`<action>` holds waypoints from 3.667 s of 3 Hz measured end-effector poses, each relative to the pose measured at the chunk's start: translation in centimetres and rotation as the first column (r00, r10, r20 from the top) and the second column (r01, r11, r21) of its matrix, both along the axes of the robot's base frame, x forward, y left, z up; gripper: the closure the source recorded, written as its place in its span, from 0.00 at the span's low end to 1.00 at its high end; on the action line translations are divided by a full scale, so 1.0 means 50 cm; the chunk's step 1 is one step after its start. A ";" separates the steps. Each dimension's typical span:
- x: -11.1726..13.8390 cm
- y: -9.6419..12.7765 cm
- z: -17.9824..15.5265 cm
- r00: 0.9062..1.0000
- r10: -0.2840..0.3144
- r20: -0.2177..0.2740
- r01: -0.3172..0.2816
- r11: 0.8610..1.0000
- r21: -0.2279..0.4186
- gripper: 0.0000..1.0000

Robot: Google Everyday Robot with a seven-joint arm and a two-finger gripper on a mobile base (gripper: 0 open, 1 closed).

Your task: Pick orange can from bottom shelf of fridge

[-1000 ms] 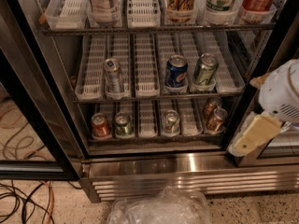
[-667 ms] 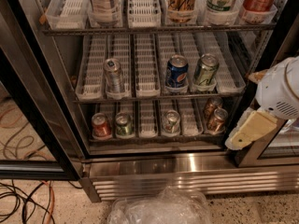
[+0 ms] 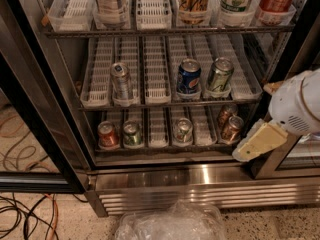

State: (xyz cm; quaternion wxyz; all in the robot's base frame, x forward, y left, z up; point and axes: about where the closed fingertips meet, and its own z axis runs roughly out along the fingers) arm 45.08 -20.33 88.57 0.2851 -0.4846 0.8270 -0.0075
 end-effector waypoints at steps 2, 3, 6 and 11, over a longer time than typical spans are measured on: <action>0.035 0.071 -0.126 0.987 -0.159 0.037 0.144 0.954 0.265 0.00; 0.071 0.103 -0.176 0.970 -0.236 0.053 0.199 0.903 0.380 0.00; 0.104 0.104 -0.196 0.936 -0.344 0.076 0.279 0.854 0.439 0.00; 0.188 0.101 -0.403 0.722 -0.682 0.115 0.436 0.578 0.690 0.00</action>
Offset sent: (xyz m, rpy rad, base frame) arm 0.0553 0.0456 -0.0847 0.4218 -0.2054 -0.2755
